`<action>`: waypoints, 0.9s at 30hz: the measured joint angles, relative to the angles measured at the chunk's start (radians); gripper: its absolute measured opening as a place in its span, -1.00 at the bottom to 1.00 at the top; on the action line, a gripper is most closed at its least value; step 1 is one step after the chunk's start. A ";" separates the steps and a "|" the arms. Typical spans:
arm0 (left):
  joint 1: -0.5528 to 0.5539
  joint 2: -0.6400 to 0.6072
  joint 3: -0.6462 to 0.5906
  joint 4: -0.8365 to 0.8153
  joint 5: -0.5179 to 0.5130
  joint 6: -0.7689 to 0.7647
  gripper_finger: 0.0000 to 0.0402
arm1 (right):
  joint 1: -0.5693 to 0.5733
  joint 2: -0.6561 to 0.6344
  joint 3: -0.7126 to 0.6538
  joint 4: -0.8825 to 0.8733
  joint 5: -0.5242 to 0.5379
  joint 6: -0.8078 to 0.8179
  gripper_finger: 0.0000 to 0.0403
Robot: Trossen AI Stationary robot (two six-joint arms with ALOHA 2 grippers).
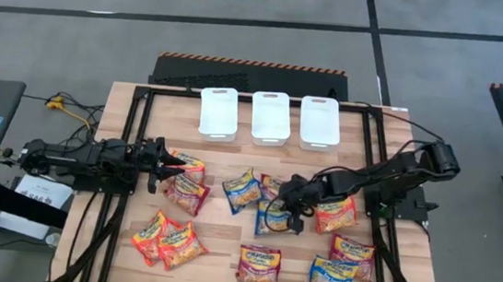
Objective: Sort Maruchan noodles
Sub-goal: Put the blue noodle pack into the middle white bin
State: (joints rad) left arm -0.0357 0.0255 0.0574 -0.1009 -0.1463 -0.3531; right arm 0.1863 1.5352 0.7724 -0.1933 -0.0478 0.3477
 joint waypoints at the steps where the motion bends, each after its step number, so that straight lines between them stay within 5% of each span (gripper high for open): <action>1: 0.000 0.000 0.000 0.000 0.000 0.000 -0.37 | 0.008 0.000 0.019 -0.030 0.010 -0.004 -0.97; 27: 0.000 0.000 0.000 0.000 0.000 -0.003 -0.37 | 0.066 0.000 0.391 -0.581 0.296 -0.046 -0.98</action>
State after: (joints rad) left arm -0.0357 0.0257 0.0574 -0.1009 -0.1463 -0.3557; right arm 0.2519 1.5352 1.1634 -0.7741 0.2486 0.3021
